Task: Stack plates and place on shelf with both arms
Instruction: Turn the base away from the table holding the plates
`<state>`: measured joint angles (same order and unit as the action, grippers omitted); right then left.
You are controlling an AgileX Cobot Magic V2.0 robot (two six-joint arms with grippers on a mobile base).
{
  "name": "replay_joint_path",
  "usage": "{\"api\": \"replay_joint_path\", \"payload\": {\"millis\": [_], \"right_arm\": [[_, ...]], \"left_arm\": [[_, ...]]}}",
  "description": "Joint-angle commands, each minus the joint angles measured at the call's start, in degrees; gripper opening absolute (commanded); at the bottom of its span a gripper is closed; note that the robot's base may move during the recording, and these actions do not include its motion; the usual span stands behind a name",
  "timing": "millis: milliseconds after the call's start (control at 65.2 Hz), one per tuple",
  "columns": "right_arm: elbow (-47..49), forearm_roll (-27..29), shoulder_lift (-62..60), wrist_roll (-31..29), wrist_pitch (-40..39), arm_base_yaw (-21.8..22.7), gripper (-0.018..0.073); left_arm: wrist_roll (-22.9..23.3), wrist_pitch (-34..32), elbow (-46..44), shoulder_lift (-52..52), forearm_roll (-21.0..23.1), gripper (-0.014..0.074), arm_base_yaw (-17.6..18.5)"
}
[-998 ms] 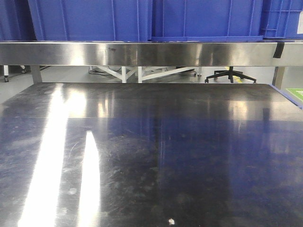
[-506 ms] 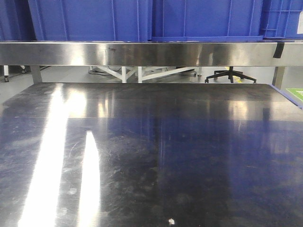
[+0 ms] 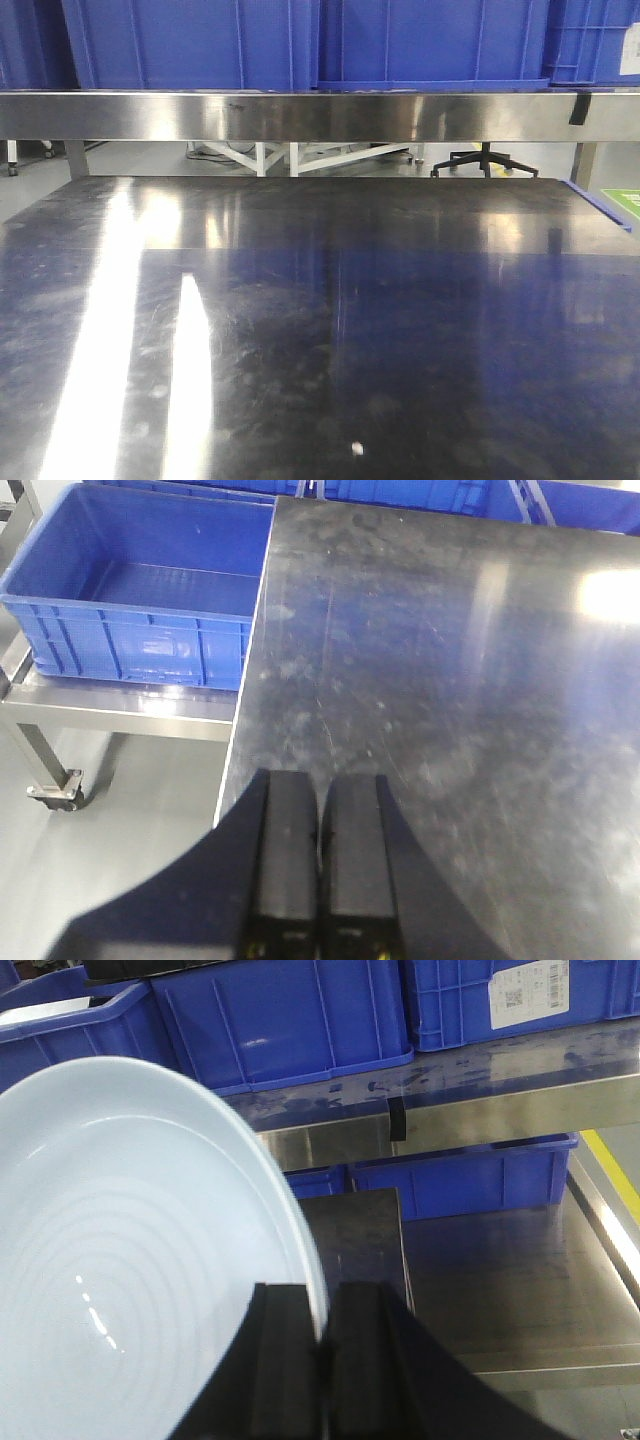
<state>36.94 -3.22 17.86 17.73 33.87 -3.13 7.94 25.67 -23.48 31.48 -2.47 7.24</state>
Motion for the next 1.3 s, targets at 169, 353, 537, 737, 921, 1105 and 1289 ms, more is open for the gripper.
{"api": "replay_joint_path", "payload": {"millis": [169,353,537,737,921,1105,1289], "right_arm": [[1.6,-0.4,0.4,-0.1,-5.8,0.4,0.0057],[1.6,-0.4,0.4,-0.1,-5.8,0.4,0.0057],[1.6,-0.4,0.4,-0.1,-5.8,0.4,0.0057],[1.6,-0.4,0.4,-0.1,-5.8,0.4,0.0057],[1.6,-0.4,0.4,-0.1,-5.8,0.4,0.0057],[1.6,-0.4,0.4,-0.1,-5.8,0.4,0.0057],[1.6,-0.4,0.4,-0.1,-5.8,0.4,0.0057]], "left_arm": [[0.2,-4.2,-1.7,0.0,0.0,0.0097,0.4],[0.2,-4.2,-1.7,0.0,0.0,0.0097,0.4],[0.2,-4.2,-1.7,0.0,0.0,0.0097,0.4],[0.2,-4.2,-1.7,0.0,0.0,0.0097,0.4],[0.2,-4.2,-1.7,0.0,0.0,0.0097,0.4],[0.2,-4.2,-1.7,0.0,0.0,0.0097,0.4],[0.2,-4.2,-1.7,0.0,0.0,0.0097,0.4]]}}
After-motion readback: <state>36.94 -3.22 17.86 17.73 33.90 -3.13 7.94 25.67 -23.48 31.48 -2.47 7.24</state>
